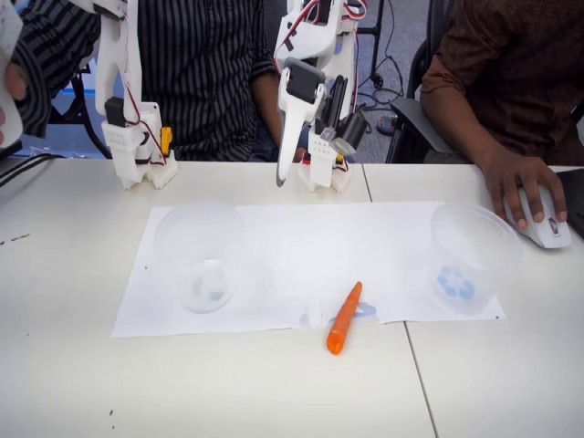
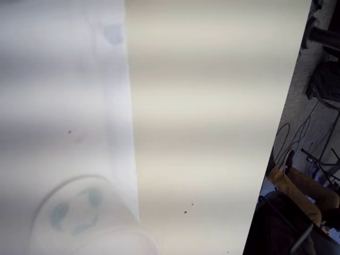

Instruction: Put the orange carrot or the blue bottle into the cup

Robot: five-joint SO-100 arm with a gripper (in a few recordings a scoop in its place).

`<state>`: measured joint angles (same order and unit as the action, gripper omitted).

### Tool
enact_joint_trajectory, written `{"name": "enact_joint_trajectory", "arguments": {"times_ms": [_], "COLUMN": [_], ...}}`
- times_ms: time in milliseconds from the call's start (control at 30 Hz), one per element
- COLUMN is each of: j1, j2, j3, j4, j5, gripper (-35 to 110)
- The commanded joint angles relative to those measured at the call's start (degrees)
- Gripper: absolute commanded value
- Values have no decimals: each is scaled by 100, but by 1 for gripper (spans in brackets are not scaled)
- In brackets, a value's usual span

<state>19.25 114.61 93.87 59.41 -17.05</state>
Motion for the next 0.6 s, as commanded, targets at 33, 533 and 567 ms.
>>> {"name": "enact_joint_trajectory", "arguments": {"times_ms": [33, 533, 567], "j1": [18, -466, -562], "j2": [-466, -958, -967], "j3": [-1380, -2065, -2065], "j4": [-44, -44, -44], "j5": [-290, 272, 272], "gripper": [24, 24, 24]}}
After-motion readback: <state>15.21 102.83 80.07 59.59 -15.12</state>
